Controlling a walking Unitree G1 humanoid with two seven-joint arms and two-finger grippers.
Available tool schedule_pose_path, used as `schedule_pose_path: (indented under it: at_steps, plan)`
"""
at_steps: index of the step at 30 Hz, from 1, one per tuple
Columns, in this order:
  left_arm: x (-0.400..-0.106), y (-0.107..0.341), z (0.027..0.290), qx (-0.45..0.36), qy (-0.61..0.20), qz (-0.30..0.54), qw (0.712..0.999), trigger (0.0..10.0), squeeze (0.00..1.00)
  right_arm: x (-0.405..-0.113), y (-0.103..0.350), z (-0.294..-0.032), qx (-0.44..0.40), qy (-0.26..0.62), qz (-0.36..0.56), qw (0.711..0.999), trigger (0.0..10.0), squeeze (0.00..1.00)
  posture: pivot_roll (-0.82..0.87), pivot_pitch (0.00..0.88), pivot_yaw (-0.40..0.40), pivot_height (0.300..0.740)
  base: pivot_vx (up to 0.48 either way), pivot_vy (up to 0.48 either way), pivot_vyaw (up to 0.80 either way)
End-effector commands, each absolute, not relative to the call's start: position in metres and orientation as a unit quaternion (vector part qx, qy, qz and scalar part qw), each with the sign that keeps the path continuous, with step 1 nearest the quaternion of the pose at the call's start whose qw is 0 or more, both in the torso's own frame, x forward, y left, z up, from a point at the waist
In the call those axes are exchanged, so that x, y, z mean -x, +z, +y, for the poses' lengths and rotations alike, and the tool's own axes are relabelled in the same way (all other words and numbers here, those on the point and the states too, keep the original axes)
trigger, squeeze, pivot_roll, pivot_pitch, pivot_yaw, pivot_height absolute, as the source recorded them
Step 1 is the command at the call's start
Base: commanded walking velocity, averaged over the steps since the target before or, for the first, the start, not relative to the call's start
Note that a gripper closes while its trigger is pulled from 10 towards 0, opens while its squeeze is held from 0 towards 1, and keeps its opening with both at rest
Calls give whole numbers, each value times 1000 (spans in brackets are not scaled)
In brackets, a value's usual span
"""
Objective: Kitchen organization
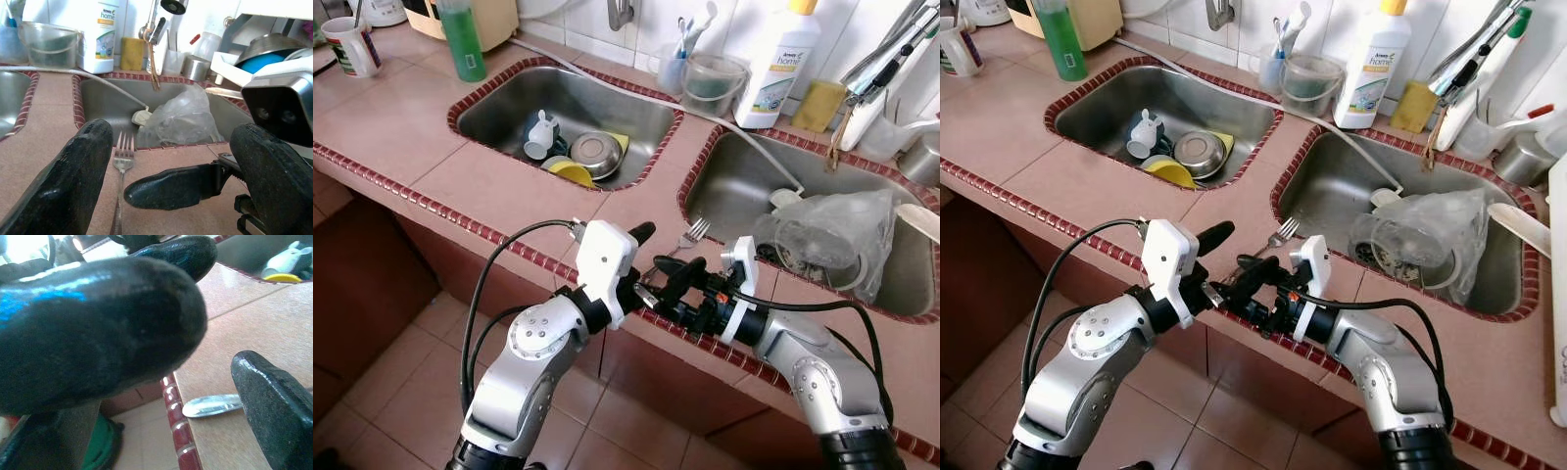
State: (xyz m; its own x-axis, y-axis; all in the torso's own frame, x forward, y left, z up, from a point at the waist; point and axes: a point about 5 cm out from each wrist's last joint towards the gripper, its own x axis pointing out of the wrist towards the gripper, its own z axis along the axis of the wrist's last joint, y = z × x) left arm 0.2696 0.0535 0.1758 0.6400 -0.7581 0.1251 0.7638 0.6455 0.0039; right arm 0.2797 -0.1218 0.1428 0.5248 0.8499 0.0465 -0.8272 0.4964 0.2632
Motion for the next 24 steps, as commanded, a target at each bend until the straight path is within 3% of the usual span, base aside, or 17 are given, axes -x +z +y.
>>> schedule_pose_path:
  at_steps: [1, 5, 9, 14, 24]
  plan:
    - [-275, 168, 62, 18, -398, -41, 916, 10000, 0, -279, 151, -136, -118, 449, 23, 885, 10000, 0, -72, 142, -35, 740, 0, 0, 0]
    - [-287, 176, 71, 41, -366, -55, 928, 10000, 0, -279, 149, -142, -140, 419, 29, 897, 10000, 0, -77, 133, -33, 740, 0, 0, 0]
    - [-305, 197, 82, 113, -336, -81, 931, 10000, 0, -278, 142, -140, -122, 419, 40, 899, 10000, 0, -90, 108, -22, 740, 0, 0, 0]
    - [-313, 213, 81, 98, -336, -112, 930, 10000, 0, -284, 145, -135, -114, 422, 37, 899, 10000, 0, -89, 90, -20, 740, 0, 0, 0]
    - [-332, 188, 110, 37, -272, -60, 960, 10000, 0, -273, 157, -153, -95, 324, -9, 941, 10000, 0, -107, 89, -9, 740, 0, 0, 0]
